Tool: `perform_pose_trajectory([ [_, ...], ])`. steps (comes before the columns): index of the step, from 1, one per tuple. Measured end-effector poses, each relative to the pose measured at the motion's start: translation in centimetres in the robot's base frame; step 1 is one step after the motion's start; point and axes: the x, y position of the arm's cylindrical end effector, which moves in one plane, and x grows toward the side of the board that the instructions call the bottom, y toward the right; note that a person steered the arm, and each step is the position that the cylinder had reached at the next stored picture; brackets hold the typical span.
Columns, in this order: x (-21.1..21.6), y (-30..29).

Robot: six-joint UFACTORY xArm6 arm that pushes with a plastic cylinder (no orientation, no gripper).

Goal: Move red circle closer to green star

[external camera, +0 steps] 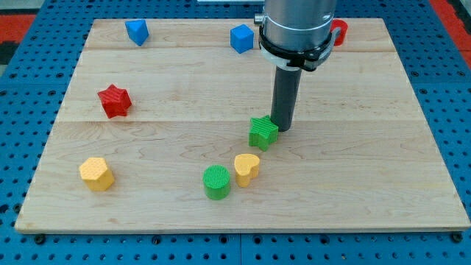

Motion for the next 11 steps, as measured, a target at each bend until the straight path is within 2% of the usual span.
perform_pose_trajectory([
  [1,-2.8,-0.4],
  [2,1.0,-3.4],
  [3,-1.7,-3.3],
  [4,-7.6,4.0],
  [5,-11.9,5.5],
  [7,-19.4,23.5],
  [8,-25.0,22.4],
  [9,-24.9,12.3],
  [10,-20.6,4.3],
  [11,-17.5,4.1],
])
